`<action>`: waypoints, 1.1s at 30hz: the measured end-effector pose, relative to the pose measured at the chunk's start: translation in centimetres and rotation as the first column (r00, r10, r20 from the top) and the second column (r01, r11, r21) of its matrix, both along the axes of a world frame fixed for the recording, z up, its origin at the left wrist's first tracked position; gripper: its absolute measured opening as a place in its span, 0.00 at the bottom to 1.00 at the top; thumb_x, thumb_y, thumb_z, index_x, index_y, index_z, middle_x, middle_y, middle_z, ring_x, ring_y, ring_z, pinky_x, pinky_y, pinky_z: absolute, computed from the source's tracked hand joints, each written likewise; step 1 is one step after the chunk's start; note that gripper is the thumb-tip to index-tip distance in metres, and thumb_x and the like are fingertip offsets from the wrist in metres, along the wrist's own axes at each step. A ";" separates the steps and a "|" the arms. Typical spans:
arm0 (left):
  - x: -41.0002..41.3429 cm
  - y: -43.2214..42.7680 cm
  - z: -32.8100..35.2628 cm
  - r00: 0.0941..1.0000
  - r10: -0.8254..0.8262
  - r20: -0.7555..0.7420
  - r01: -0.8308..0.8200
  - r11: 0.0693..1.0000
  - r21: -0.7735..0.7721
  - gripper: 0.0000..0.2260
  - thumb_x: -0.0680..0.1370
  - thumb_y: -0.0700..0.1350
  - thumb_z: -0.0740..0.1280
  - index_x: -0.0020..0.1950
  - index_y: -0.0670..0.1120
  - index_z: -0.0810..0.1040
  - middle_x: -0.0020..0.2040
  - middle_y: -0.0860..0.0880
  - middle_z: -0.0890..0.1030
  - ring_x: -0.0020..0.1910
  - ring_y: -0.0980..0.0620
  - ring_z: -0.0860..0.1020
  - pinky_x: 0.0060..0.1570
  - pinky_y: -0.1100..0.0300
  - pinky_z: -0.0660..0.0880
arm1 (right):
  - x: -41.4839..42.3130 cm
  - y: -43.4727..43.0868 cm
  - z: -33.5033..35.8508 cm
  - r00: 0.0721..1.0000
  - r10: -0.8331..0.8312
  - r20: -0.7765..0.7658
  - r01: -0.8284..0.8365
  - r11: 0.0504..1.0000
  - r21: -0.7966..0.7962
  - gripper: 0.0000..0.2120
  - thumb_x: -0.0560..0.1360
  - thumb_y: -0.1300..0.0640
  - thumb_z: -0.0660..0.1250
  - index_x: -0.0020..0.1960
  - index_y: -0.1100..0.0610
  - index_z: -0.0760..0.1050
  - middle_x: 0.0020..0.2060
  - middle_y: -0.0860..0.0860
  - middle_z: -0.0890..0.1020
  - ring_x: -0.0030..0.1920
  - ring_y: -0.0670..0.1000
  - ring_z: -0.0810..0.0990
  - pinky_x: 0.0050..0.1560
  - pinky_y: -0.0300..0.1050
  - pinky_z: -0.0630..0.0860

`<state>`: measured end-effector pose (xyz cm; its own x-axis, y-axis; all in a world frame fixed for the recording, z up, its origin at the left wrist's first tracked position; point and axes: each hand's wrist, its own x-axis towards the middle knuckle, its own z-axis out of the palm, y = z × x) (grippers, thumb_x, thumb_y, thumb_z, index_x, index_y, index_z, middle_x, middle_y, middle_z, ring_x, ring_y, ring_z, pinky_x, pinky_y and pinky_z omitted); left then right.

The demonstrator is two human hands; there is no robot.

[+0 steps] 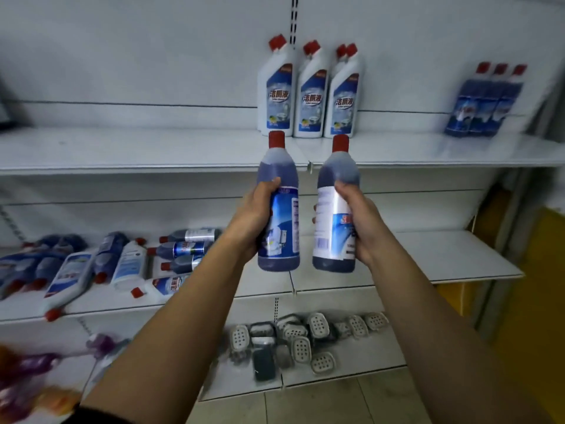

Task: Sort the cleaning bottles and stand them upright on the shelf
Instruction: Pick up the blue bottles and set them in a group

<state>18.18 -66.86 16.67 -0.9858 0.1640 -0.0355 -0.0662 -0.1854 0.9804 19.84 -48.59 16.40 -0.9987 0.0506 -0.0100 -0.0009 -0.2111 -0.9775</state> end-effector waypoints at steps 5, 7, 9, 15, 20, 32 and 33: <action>1.5 -1.5 4.4 0.981 0.038 -0.188 -0.023 0.996 0.083 0.18 0.79 0.53 0.68 0.64 0.45 0.71 0.49 0.40 0.84 0.41 0.44 0.84 0.41 0.52 0.82 | 1.3 -2.1 4.2 0.970 -0.098 -0.223 0.113 0.992 0.055 0.26 0.70 0.44 0.71 0.64 0.53 0.70 0.43 0.52 0.85 0.40 0.51 0.85 0.41 0.48 0.79; 2.3 -2.3 5.5 0.960 0.075 -0.269 -0.057 0.996 0.074 0.14 0.78 0.52 0.69 0.60 0.50 0.70 0.49 0.42 0.83 0.41 0.45 0.84 0.40 0.53 0.82 | 1.9 -2.7 5.4 0.953 -0.091 -0.289 0.119 0.990 0.081 0.20 0.73 0.46 0.71 0.62 0.51 0.71 0.43 0.51 0.84 0.39 0.50 0.85 0.41 0.47 0.80; 2.9 -3.0 6.3 0.945 0.113 -0.307 -0.106 0.994 0.041 0.13 0.78 0.53 0.69 0.58 0.53 0.70 0.49 0.44 0.83 0.39 0.49 0.85 0.37 0.57 0.81 | 2.4 -3.3 6.1 0.939 -0.087 -0.333 0.120 0.990 0.080 0.15 0.76 0.49 0.69 0.60 0.51 0.72 0.42 0.50 0.84 0.38 0.48 0.84 0.39 0.45 0.80; 4.4 -4.3 7.4 0.940 0.173 -0.293 -0.164 0.985 0.056 0.10 0.79 0.55 0.65 0.56 0.50 0.73 0.36 0.53 0.85 0.34 0.54 0.84 0.32 0.61 0.79 | 3.1 -5.3 7.2 0.928 -0.033 -0.371 0.072 0.993 0.094 0.23 0.71 0.46 0.71 0.63 0.51 0.72 0.52 0.56 0.84 0.48 0.56 0.85 0.47 0.52 0.83; 5.3 -6.6 6.8 0.912 0.236 -0.336 -0.235 0.971 0.043 0.20 0.74 0.57 0.70 0.63 0.51 0.73 0.49 0.48 0.85 0.45 0.49 0.85 0.41 0.56 0.81 | 2.6 -7.3 7.3 0.923 0.025 -0.383 0.013 0.995 0.096 0.18 0.76 0.50 0.70 0.63 0.50 0.72 0.51 0.53 0.84 0.44 0.50 0.85 0.44 0.48 0.81; 5.3 -19.0 5.8 0.805 0.442 -0.395 -0.451 0.889 0.075 0.19 0.74 0.52 0.74 0.61 0.56 0.71 0.53 0.47 0.82 0.48 0.49 0.84 0.46 0.54 0.82 | 0.7 -21.1 7.2 0.884 0.146 -0.444 -0.096 0.986 0.133 0.14 0.76 0.50 0.69 0.59 0.49 0.70 0.46 0.51 0.83 0.41 0.48 0.85 0.42 0.45 0.81; 5.3 -20.7 5.8 0.800 0.449 -0.397 -0.461 0.885 0.071 0.19 0.74 0.52 0.74 0.61 0.56 0.72 0.54 0.47 0.82 0.48 0.49 0.84 0.47 0.53 0.82 | 0.4 -22.8 7.2 0.883 0.143 -0.448 -0.095 0.987 0.127 0.14 0.76 0.49 0.69 0.59 0.49 0.70 0.46 0.51 0.83 0.40 0.48 0.85 0.41 0.44 0.80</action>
